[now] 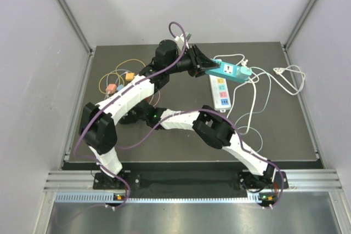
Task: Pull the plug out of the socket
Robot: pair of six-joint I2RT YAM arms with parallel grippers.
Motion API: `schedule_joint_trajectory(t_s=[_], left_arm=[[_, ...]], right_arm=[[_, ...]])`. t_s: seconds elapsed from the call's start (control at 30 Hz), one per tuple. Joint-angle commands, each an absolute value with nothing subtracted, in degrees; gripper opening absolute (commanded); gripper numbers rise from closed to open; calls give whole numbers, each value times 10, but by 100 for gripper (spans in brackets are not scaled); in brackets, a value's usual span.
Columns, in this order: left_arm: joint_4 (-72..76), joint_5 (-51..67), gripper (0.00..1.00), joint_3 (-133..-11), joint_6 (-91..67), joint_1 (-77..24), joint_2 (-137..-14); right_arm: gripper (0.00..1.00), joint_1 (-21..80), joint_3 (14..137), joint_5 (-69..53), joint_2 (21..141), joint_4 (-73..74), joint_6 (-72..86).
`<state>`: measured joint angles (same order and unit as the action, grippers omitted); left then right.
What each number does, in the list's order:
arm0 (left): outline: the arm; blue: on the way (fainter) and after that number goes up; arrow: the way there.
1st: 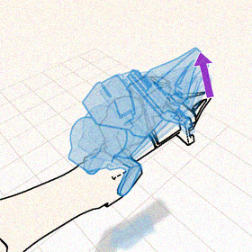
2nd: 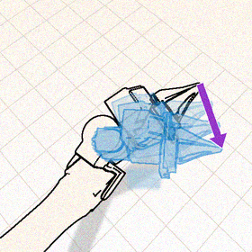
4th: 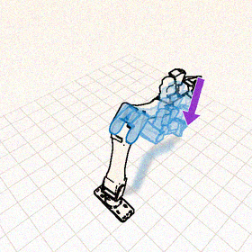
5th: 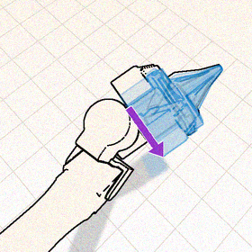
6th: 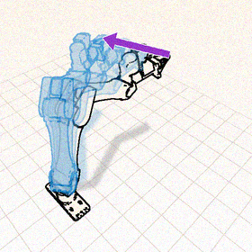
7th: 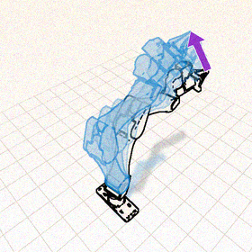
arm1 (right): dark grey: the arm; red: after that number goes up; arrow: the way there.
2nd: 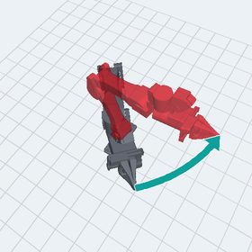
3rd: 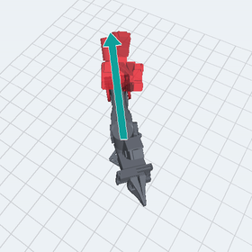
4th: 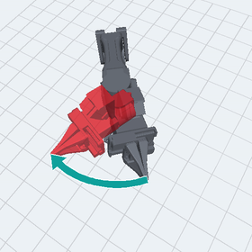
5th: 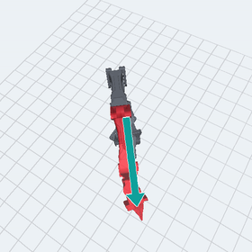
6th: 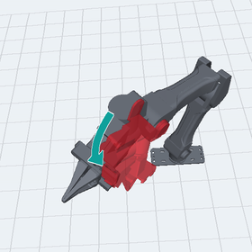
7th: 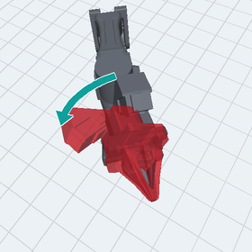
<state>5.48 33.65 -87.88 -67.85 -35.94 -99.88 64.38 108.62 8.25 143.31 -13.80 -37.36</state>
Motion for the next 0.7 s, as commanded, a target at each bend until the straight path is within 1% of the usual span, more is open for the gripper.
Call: schedule_joint_trajectory(t_s=[0.0,0.07,0.1,0.13,0.2,0.23,0.3,0.37,0.47,0.6,0.67], left_arm=[[111,344,0,-886,-690,-350,-965],[97,342,0,-893,-679,-346,-964],[91,338,0,-894,-674,-340,-963],[84,336,0,-895,-672,-338,-962],[78,335,0,-894,-668,-330,-963],[76,333,0,-893,-667,-329,-965],[78,345,0,-894,-680,-323,-970],[86,347,0,-893,-692,-323,-971],[84,345,0,-897,-695,-323,-969],[84,341,0,-899,-696,-323,-964],[83,339,0,-897,-693,-322,-963]], right_arm=[[100,652,1073,39,1345,-106,-387],[100,653,1060,3,1307,-54,-424],[100,653,1059,-30,1295,15,-443],[100,653,1060,-71,1275,52,-467],[100,652,1055,-114,1254,113,-492],[100,653,1051,-134,1235,169,-510],[100,654,1029,-190,1208,209,-523],[100,659,994,-194,1185,222,-531],[100,664,880,-172,1137,214,-544],[100,660,770,-159,1058,207,-562],[99,658,728,-166,1009,244,-578]])
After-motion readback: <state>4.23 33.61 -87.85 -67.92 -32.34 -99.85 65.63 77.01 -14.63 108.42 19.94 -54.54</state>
